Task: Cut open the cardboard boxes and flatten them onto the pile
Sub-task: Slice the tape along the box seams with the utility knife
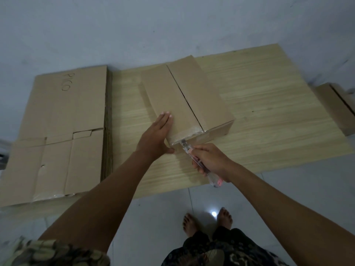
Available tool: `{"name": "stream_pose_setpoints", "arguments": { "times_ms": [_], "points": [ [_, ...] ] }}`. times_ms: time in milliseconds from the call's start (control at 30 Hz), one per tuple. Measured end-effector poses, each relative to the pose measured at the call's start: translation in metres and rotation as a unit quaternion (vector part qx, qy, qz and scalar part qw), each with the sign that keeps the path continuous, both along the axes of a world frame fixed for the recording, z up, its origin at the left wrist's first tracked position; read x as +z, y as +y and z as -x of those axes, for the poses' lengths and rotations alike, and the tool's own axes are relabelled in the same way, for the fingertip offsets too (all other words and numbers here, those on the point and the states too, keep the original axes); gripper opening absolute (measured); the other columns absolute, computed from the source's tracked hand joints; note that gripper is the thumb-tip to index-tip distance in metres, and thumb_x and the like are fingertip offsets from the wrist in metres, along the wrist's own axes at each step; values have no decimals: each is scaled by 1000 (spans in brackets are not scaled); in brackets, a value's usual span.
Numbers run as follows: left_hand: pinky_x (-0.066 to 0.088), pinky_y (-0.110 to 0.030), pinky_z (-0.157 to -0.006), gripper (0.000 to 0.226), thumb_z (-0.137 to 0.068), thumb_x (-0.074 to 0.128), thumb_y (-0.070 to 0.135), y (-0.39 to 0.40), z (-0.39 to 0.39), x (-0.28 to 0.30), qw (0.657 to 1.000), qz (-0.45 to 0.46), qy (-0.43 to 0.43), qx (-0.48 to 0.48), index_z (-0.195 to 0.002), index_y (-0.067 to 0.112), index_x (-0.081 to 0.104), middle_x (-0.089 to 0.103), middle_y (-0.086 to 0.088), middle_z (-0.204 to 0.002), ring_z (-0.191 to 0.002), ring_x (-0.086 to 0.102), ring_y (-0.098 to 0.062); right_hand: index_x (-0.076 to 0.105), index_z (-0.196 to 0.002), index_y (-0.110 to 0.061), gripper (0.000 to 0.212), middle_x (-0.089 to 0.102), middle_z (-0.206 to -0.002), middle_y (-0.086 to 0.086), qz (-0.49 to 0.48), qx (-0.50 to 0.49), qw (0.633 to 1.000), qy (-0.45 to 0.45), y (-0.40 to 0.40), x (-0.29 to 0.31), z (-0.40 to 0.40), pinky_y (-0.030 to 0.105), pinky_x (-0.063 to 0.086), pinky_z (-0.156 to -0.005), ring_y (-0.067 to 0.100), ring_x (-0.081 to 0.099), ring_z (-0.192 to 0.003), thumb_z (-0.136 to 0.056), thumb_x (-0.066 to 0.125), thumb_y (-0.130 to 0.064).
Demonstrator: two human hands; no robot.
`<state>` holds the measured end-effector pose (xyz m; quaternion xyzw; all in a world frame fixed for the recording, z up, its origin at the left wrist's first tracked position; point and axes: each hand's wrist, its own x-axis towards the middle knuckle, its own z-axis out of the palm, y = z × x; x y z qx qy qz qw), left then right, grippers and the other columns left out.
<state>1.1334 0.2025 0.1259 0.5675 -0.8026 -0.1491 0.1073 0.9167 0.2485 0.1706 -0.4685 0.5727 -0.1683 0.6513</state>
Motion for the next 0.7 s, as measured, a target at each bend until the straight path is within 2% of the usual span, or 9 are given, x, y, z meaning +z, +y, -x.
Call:
{"name": "stream_pose_setpoints", "arguments": {
  "times_ms": [100,200,333,400,500,600,700],
  "points": [
    [34,-49,-118,133,-48,99,40,-2,10,0,1000,25,-16,-2,-155,-2,32,31,-16,-163,-151,27,-33,65,-94,2,27,63,-68,12,-5,13,999,41,-7,12,18,23,40,-43,15,50,-43,-104,50,-18],
    [32,-48,-118,130,-49,98,44,-4,25,6,999,23,-31,8,-154,0,34,33,-16,-162,-150,30,-34,67,-101,9,31,66,-67,13,-13,39,995,89,-16,28,40,24,42,-45,19,52,-46,-101,50,-17],
    [32,-50,-117,132,-42,95,56,-15,28,9,998,40,-55,-4,-151,4,42,41,-14,-155,-142,39,-33,70,-98,4,29,68,-68,12,-31,75,986,144,-28,49,62,24,43,-47,20,54,-48,-95,52,-18],
    [28,-49,-116,132,-39,88,69,-25,21,11,997,35,-66,-13,-149,10,46,43,-9,-153,-140,40,-30,70,-96,4,28,68,-67,13,-41,79,983,163,-36,59,74,23,43,-46,19,53,-45,-94,53,-18],
    [30,-47,-115,126,-39,62,90,-40,13,20,998,9,-59,-22,-141,17,54,48,-2,-145,-134,44,-26,68,-75,-1,29,66,-60,12,-21,65,980,188,-47,77,88,21,43,-45,19,52,-41,-94,54,-19],
    [41,-42,-104,95,-58,47,92,-58,20,33,999,1,-34,10,-120,23,67,58,1,-126,-117,54,-24,65,-76,0,29,64,-63,17,46,13,987,157,-65,79,86,24,42,-45,21,53,-44,-96,55,-19],
    [45,-36,-88,45,-88,62,61,-81,30,41,999,11,-9,42,-97,19,74,64,-6,-108,-104,61,-30,63,-81,-5,28,66,-67,17,99,-12,987,125,-83,72,70,28,44,-47,22,55,-46,-100,56,-24]
  ]
}}
